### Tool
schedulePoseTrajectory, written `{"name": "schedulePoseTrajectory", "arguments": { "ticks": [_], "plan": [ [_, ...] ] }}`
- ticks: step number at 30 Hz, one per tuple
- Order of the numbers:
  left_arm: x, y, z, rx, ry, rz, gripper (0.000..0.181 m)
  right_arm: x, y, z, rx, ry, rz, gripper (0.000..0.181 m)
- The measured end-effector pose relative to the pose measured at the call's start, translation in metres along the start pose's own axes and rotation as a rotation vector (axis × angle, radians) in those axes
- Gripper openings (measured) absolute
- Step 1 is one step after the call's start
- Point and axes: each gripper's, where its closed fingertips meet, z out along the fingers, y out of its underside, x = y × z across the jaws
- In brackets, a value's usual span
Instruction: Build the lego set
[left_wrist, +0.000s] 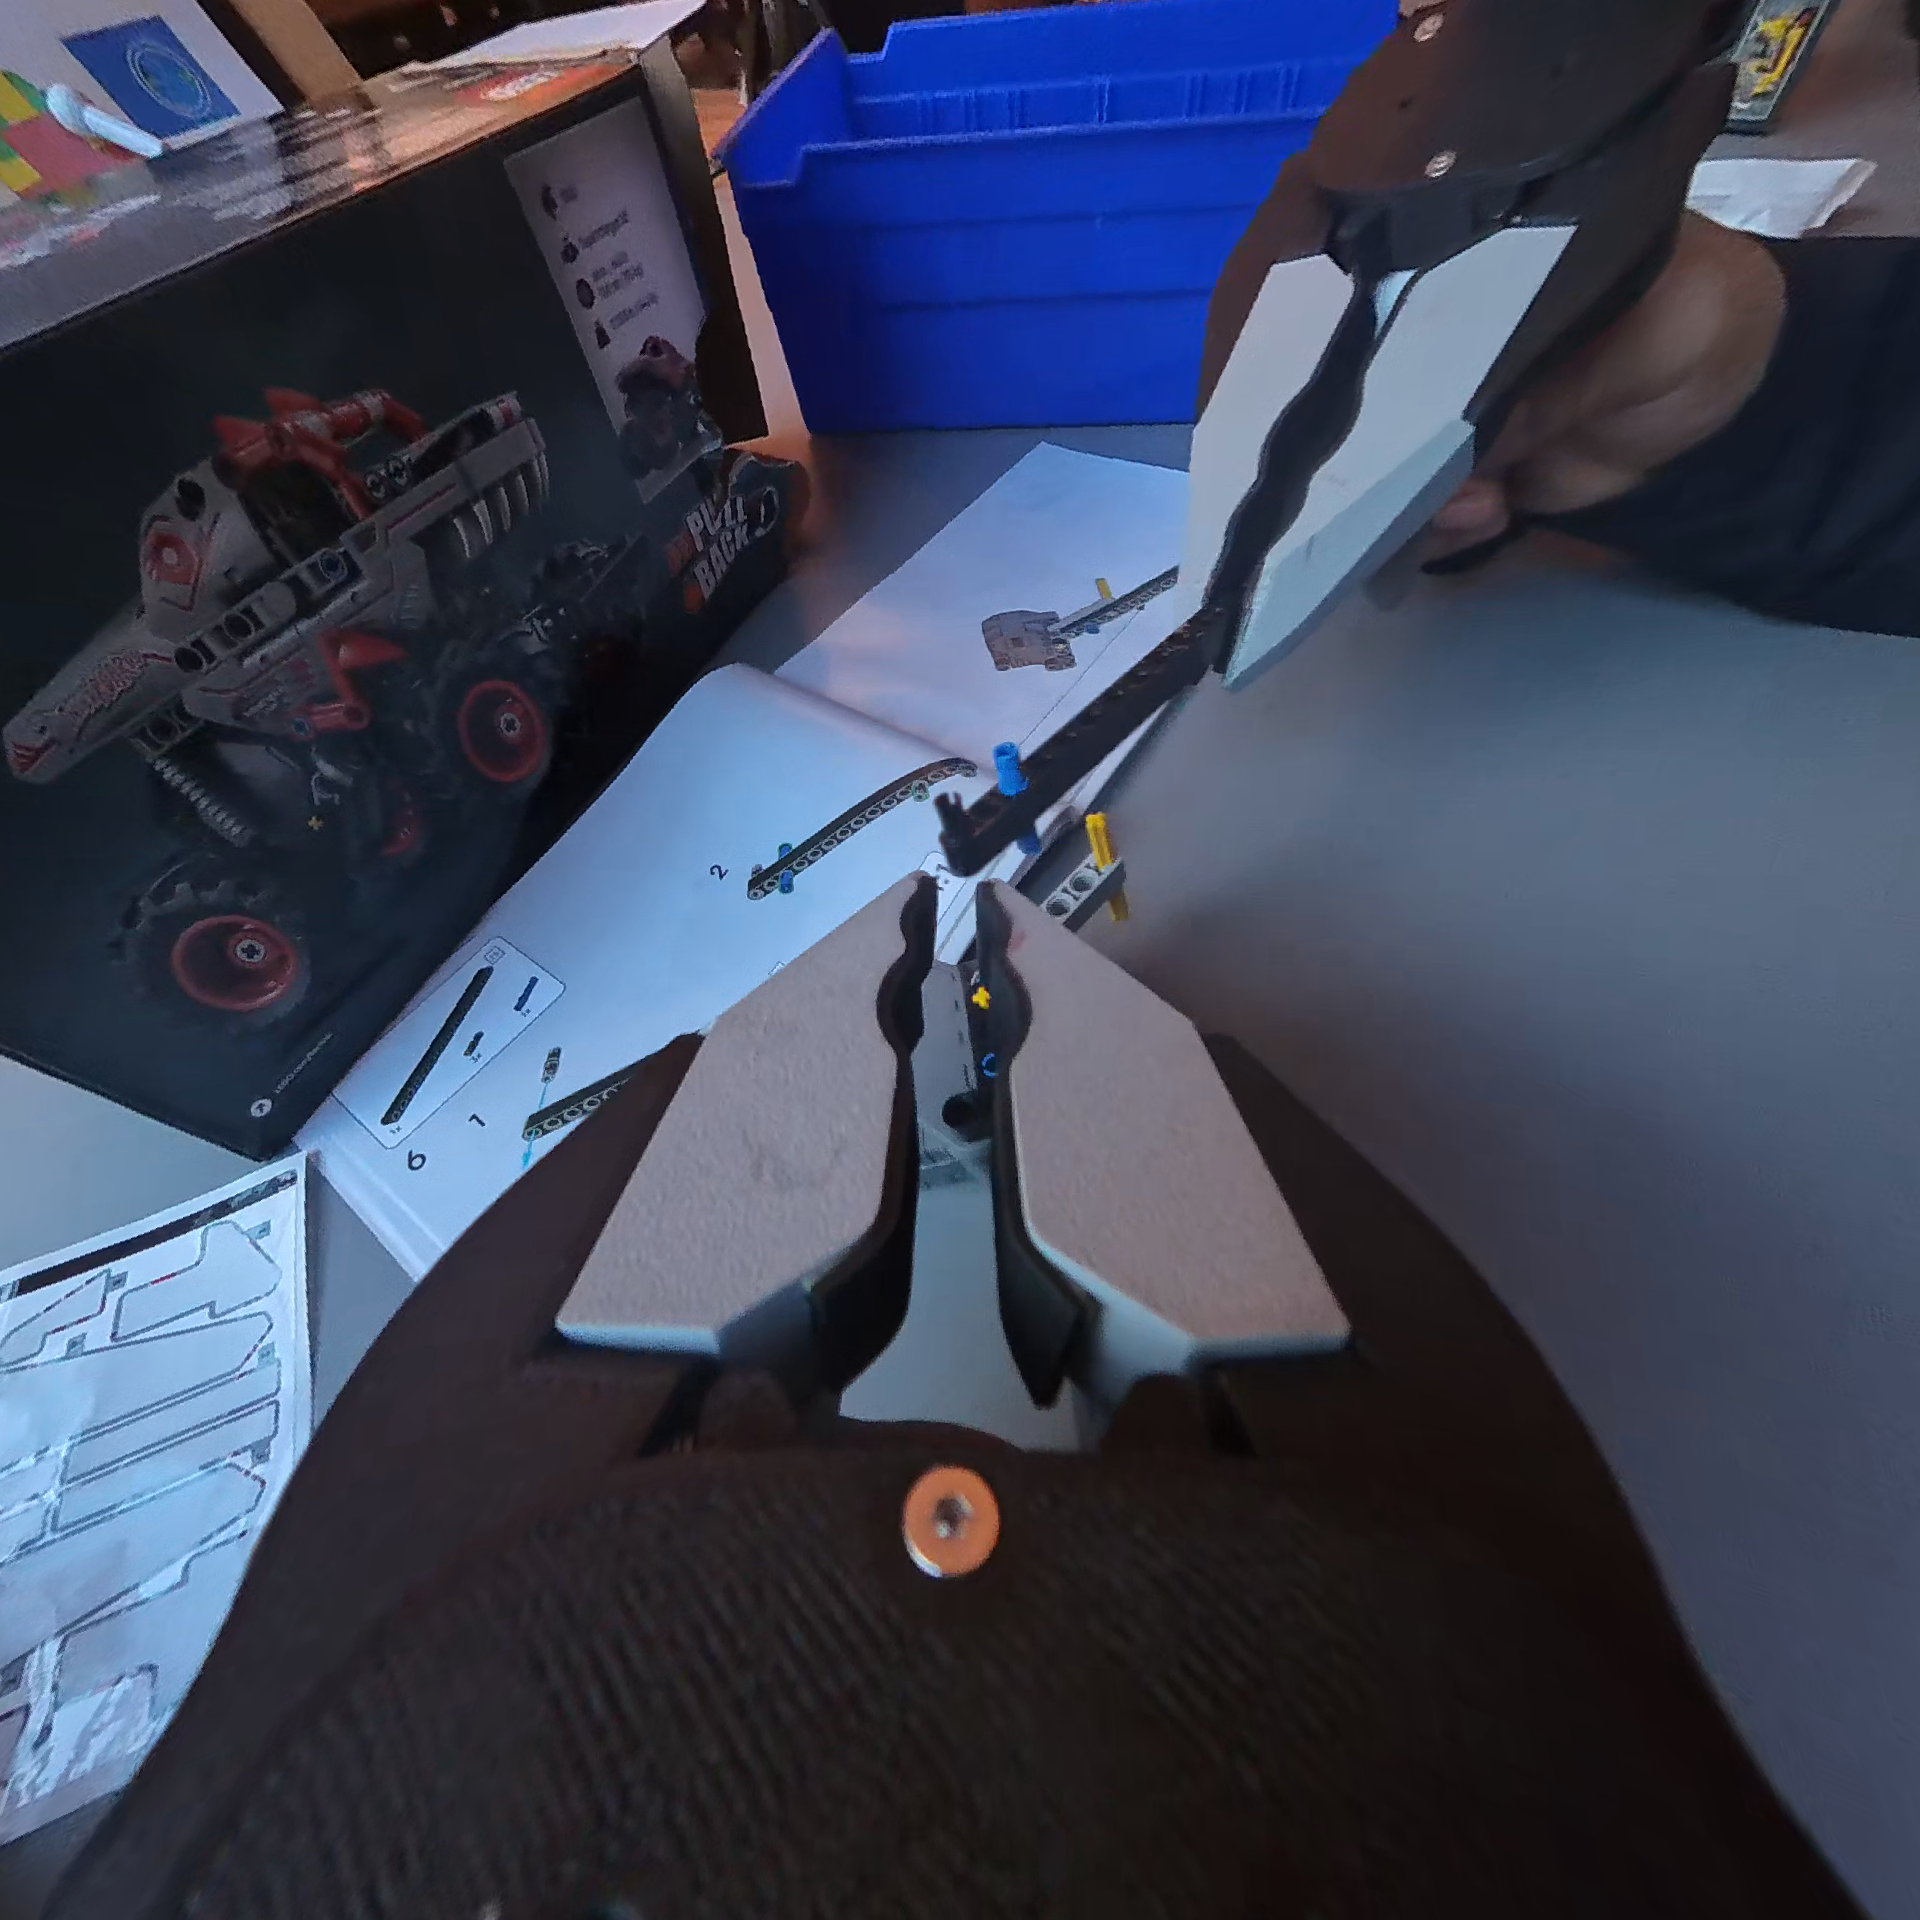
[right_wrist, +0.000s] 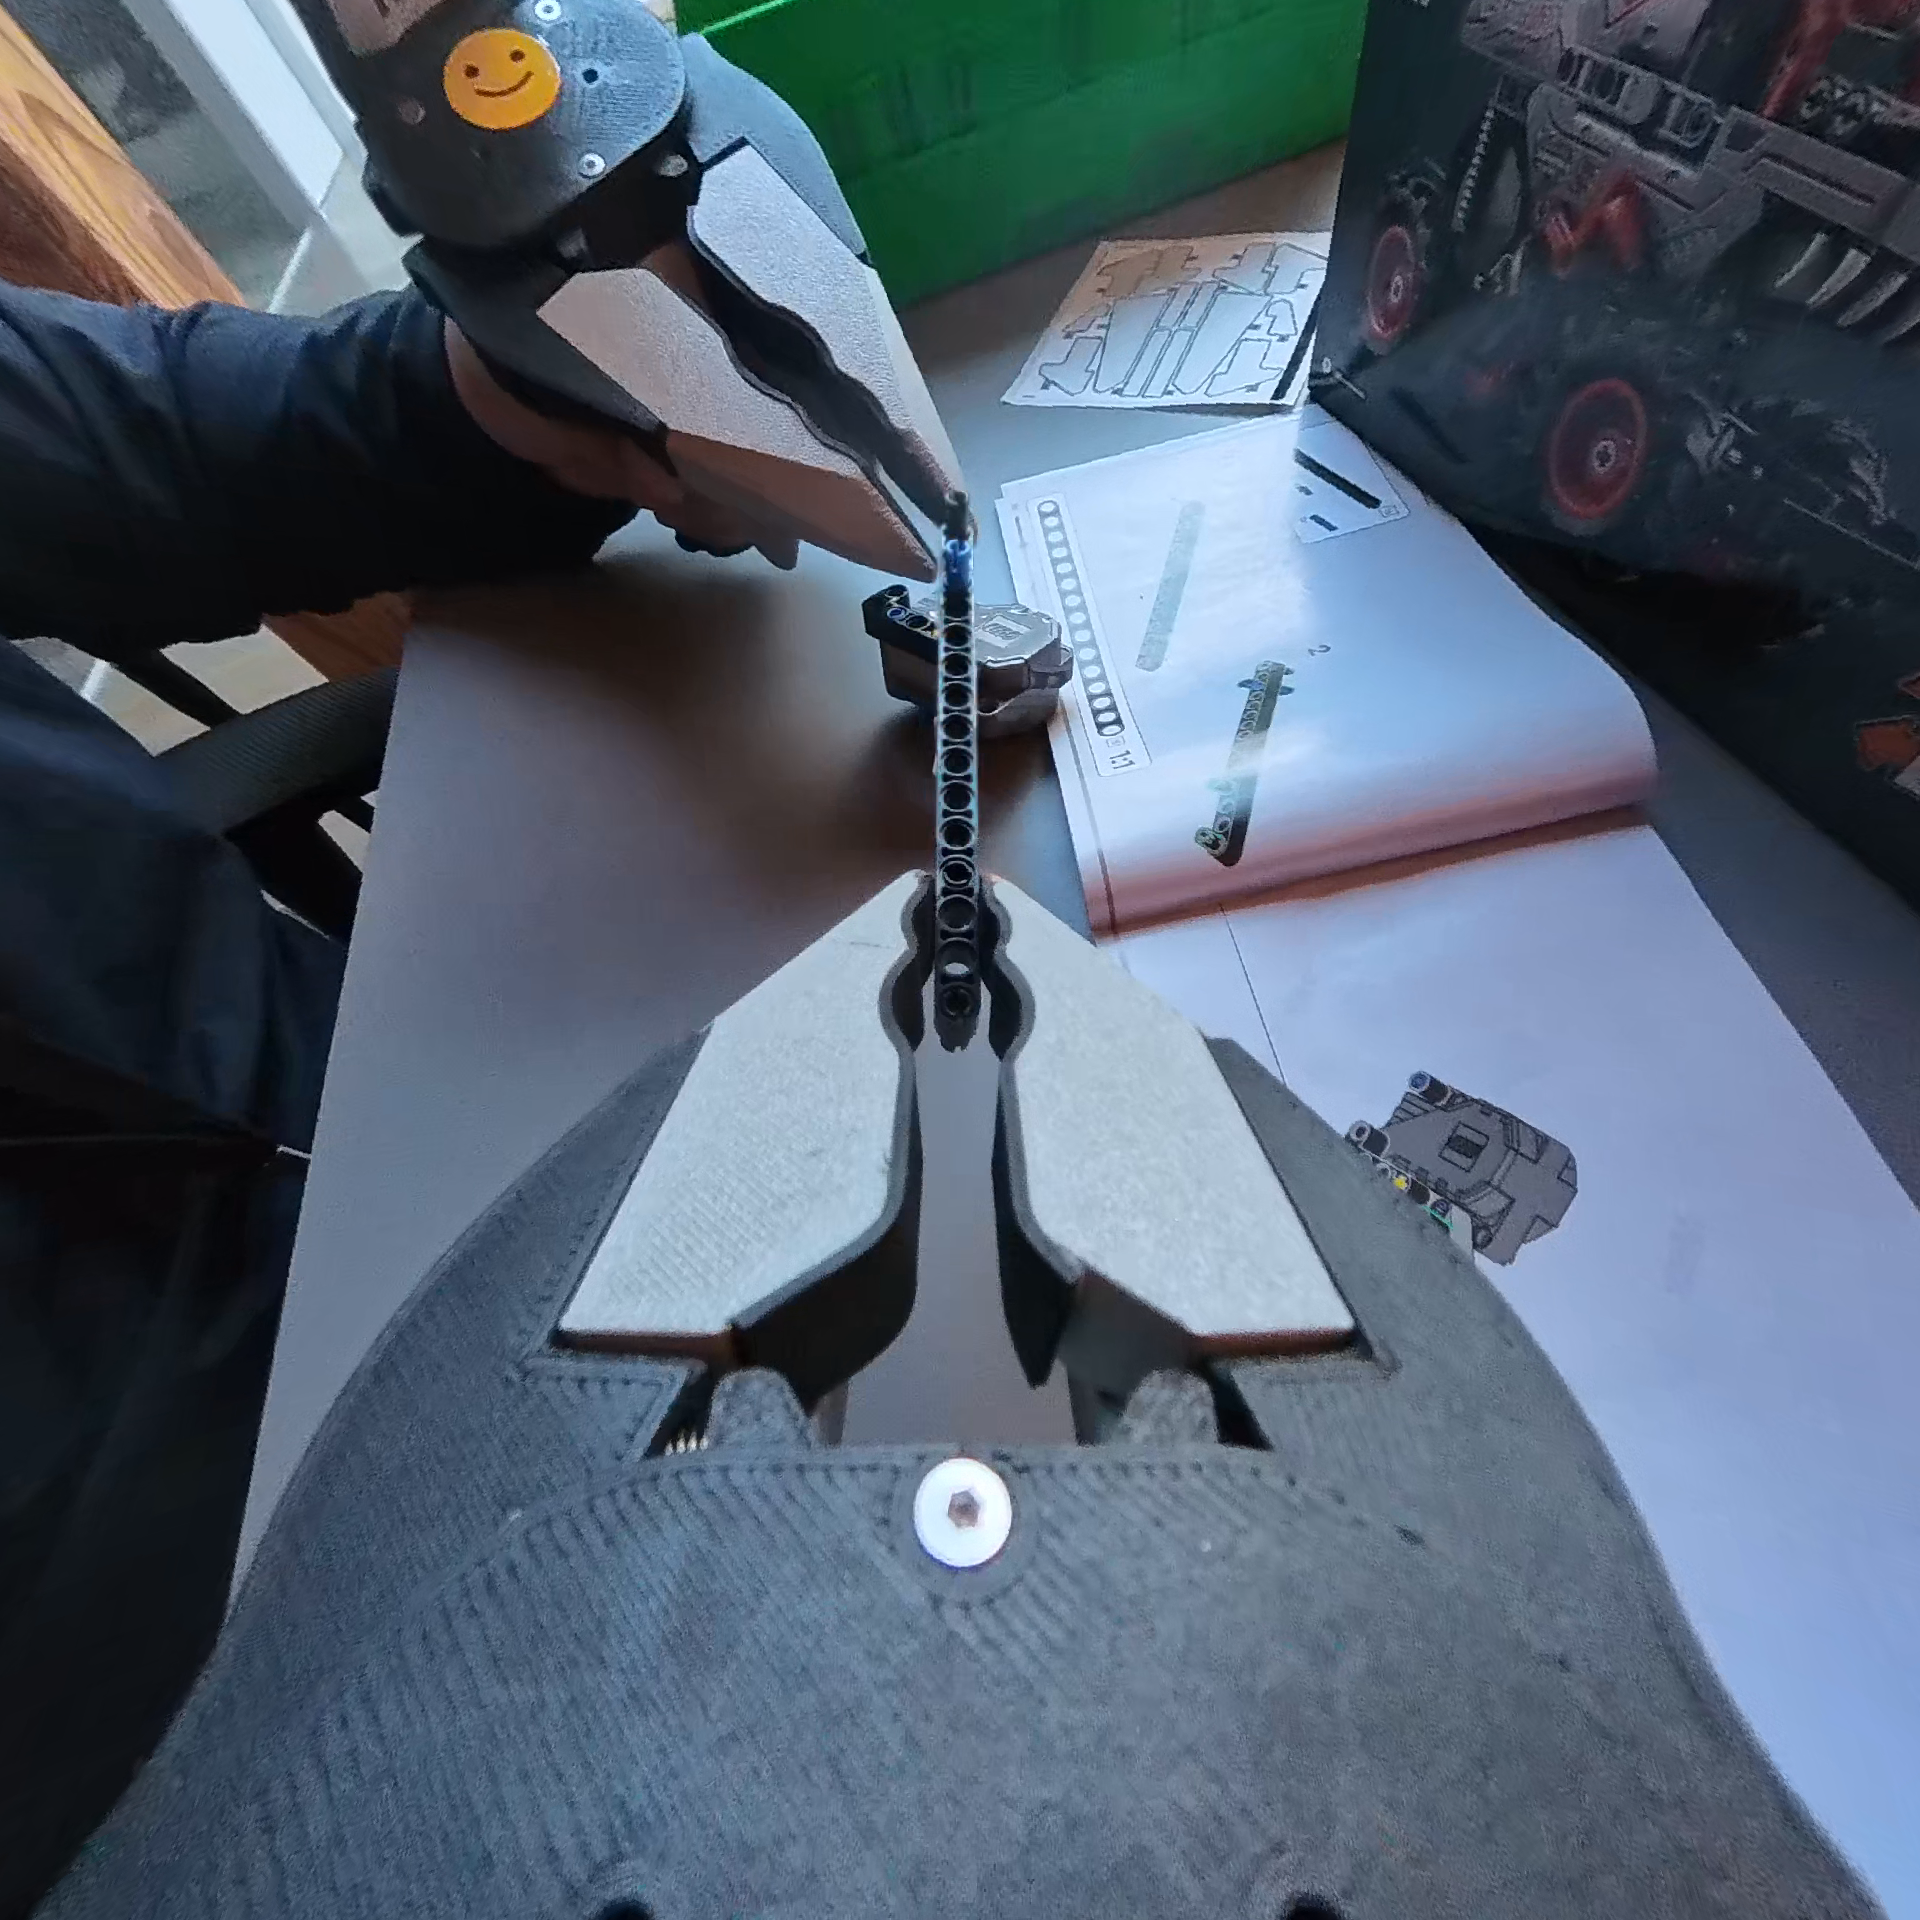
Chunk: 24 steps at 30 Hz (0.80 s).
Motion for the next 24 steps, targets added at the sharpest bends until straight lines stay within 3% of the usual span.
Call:
{"name": "schedulePoseTrajectory", "arguments": {
  "ticks": [6, 15, 24],
  "plan": [
    [-0.006, -0.001, -0.003, 0.007, -0.028, -0.01, 0.006, 0.014, -0.01, -0.019, 0.063, 0.069, 0.015, 0.005],
    [-0.004, 0.001, -0.001, 0.008, -0.036, -0.018, 0.007, 0.06, -0.04, -0.09, 0.398, 0.226, 0.169, 0.004],
    [-0.005, 0.001, -0.001, 0.015, -0.044, -0.015, 0.007, 0.067, -0.037, -0.095, 0.407, 0.244, 0.199, 0.004]
  ]
}}
